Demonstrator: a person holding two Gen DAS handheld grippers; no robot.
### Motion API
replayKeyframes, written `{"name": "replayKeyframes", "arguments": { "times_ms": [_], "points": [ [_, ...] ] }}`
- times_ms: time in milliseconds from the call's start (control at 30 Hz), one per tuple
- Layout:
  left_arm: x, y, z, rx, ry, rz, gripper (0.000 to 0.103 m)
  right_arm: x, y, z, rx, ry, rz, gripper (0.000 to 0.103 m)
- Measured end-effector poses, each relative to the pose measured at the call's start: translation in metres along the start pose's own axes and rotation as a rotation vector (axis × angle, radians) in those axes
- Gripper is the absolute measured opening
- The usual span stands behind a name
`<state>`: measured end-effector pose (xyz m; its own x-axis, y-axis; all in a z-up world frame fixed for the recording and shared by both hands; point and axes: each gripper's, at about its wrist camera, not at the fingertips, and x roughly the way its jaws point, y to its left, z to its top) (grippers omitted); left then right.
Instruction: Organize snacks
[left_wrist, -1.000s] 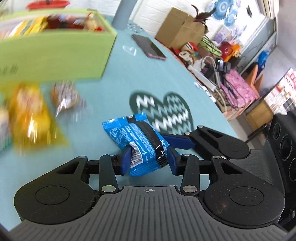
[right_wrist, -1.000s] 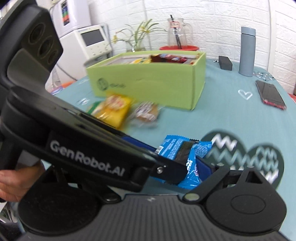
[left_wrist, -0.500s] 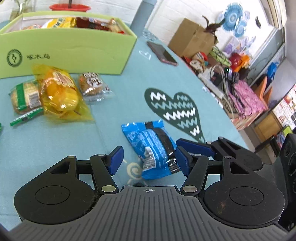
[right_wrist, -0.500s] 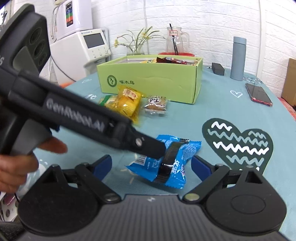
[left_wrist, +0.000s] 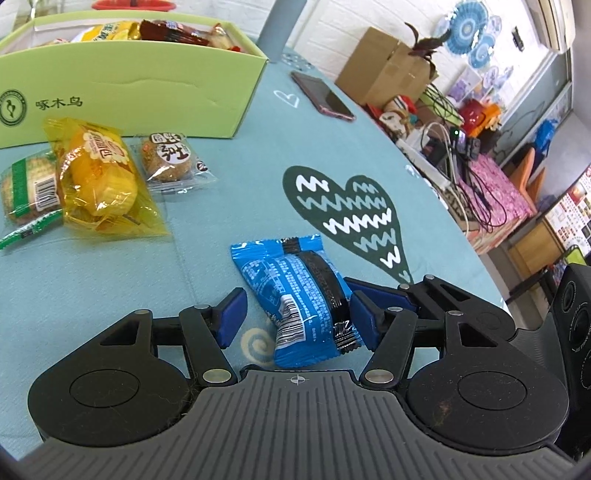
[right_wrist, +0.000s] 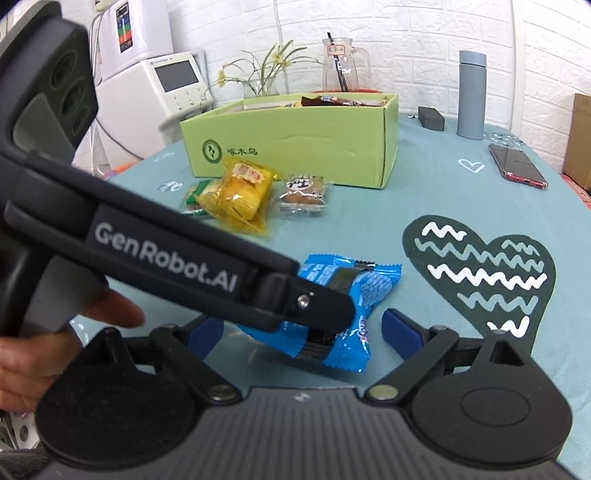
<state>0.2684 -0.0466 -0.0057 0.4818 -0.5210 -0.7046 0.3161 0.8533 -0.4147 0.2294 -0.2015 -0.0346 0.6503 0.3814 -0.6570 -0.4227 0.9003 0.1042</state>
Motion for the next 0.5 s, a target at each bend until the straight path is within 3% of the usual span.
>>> {"name": "replayKeyframes", "arguments": {
  "times_ms": [67,167,267,500],
  "points": [
    [-0.001,0.001,-0.001,0.001,-0.002,-0.008,0.046,0.000,0.003,0.000,-0.007,0.002,-0.010,0.093],
    [-0.001,0.003,-0.001,0.000,-0.005,-0.026,0.044,0.000,0.009,0.002,-0.024,0.001,-0.016,0.075],
    [-0.005,0.005,-0.002,0.013,-0.015,-0.004,0.032,0.002,0.022,0.006,-0.068,0.017,-0.050,0.075],
    [-0.051,0.031,0.018,-0.037,-0.135,-0.014,0.031,-0.003,0.052,0.045,-0.155,-0.050,-0.018,0.076]
  ]
}}
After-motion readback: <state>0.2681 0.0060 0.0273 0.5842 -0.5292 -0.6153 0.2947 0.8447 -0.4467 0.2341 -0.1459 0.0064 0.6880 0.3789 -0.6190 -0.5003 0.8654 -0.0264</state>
